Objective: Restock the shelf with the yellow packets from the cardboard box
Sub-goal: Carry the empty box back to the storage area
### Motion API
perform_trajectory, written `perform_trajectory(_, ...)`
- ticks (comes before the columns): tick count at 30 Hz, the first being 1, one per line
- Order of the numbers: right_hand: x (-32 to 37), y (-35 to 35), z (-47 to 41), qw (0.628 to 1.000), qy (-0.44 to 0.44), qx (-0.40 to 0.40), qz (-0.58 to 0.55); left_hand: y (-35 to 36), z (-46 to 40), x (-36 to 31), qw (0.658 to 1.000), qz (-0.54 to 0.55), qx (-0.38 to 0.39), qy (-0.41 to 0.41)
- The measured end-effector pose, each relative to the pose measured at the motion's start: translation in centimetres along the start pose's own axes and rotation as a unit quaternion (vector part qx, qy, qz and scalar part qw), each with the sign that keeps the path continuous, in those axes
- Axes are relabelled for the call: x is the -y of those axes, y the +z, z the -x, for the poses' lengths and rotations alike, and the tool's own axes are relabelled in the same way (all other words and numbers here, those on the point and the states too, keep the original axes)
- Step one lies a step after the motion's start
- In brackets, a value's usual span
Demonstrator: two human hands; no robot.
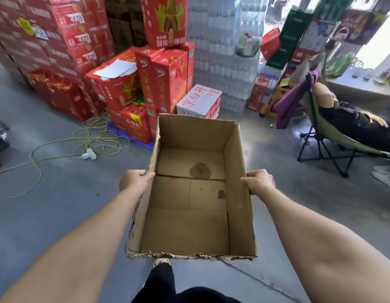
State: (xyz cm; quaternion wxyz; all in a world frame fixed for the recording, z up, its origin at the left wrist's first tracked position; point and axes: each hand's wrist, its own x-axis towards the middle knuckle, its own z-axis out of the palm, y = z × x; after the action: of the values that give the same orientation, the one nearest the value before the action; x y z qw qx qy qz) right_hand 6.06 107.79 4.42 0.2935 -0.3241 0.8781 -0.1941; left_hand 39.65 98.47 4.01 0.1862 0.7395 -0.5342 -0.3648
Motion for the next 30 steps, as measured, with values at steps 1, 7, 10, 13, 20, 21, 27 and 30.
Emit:
perform_trajectory(1, 2.0, 0.4, -2.1, 1.0, 0.006, -0.004, -0.004, -0.2, -3.0, -1.5, 1.0, -0.003, 0.001, -0.001)
perform_trajectory(7, 13.4, 1.5, -14.7, 0.999, 0.034, -0.029, -0.026, -1.8, -20.7, -11.5, 0.998, -0.047, 0.02, 0.03)
perform_trajectory(10, 17.2, 1.4, -21.3, 0.997, 0.055, -0.042, -0.043, -0.9, -28.0, -16.8, 0.996, -0.059, 0.036, 0.055)
perform_trajectory(13, 19.9, 1.3, -28.3, 0.995, 0.07, -0.054, -0.043, 1.4, -34.5, -21.4, 0.995, -0.066, 0.037, 0.062)
perform_trajectory(20, 26.4, 0.2, -46.7, 0.996, 0.072, -0.049, -0.031, 8.6, -50.8, -31.0, 0.995, -0.054, 0.049, 0.066)
perform_trajectory(21, 27.4, -0.1, -49.2, 0.996, 0.073, -0.049, -0.033, 9.3, -52.9, -32.5, 0.996, -0.05, 0.052, 0.062)
perform_trajectory(27, 31.8, -0.8, -60.9, 0.992, 0.093, -0.052, -0.061, 12.9, -62.6, -40.0, 0.996, -0.043, 0.068, 0.049)
perform_trajectory(30, 33.2, -0.3, -65.7, 0.99, 0.107, -0.046, -0.079, 14.3, -66.8, -42.5, 0.995, -0.05, 0.074, 0.043)
